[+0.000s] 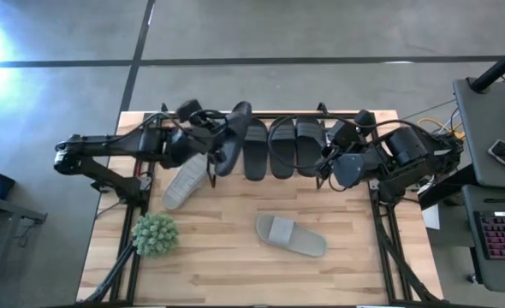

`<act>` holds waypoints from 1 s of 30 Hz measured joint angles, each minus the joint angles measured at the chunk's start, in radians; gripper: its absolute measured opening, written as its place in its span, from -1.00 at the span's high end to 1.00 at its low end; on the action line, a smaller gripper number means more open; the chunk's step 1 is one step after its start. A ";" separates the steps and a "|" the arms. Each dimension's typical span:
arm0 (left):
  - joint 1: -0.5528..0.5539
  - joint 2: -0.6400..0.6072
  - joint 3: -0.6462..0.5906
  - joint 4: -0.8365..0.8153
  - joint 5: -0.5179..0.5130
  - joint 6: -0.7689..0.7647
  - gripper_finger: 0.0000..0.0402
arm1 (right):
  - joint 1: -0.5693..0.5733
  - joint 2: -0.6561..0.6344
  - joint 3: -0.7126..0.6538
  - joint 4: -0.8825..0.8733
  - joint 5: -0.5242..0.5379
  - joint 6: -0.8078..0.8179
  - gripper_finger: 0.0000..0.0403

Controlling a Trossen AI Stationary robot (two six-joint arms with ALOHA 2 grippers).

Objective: Pick and place slides into the shelf
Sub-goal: Put the black slipper on the shelf

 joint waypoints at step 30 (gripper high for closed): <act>0.023 0.206 -0.067 -0.050 -0.066 0.045 0.16 | 0.000 -0.006 -0.020 0.000 -0.024 -0.015 0.33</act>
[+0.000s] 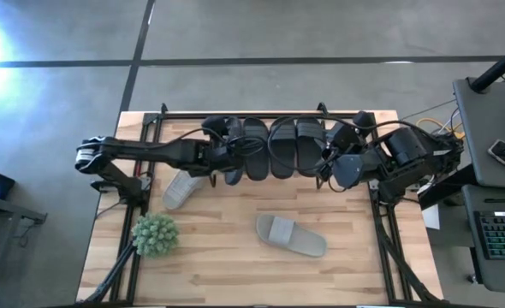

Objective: Pick and place slides into the shelf
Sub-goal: Put the black slipper on the shelf

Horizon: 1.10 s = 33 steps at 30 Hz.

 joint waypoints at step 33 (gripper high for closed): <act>0.040 0.012 0.017 -0.052 0.026 0.226 0.99 | 0.000 -0.013 -0.041 0.000 0.009 0.019 0.33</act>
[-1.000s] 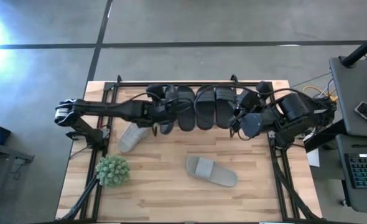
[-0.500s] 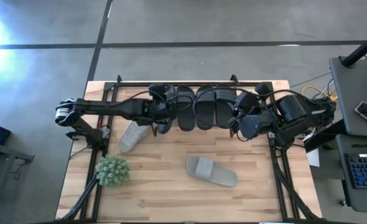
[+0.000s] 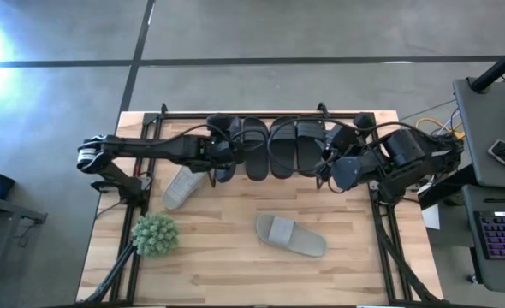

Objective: Pick and place slides into the shelf
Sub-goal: Put the black slipper on the shelf

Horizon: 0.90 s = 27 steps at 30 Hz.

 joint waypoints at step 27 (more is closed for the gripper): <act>0.020 0.100 -0.003 0.016 -0.066 0.090 0.68 | 0.000 -0.013 -0.001 0.000 -0.003 0.000 0.33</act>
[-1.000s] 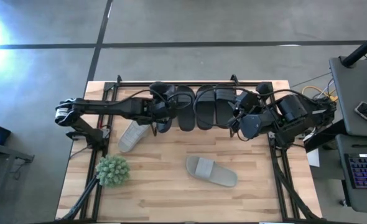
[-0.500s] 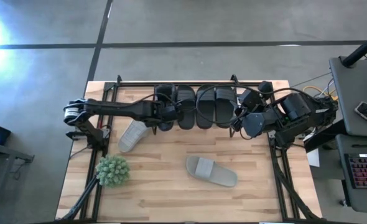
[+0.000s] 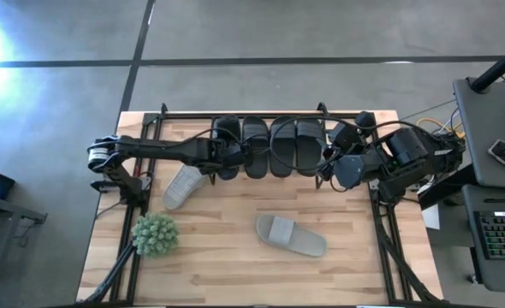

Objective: Pick and place slides into the shelf
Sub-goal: Put the black slipper on the shelf

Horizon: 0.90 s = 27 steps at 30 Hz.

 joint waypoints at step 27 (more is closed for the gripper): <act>0.021 -0.066 0.021 -0.078 0.203 -0.304 0.10 | 0.000 -0.001 0.000 0.000 -0.008 0.000 0.33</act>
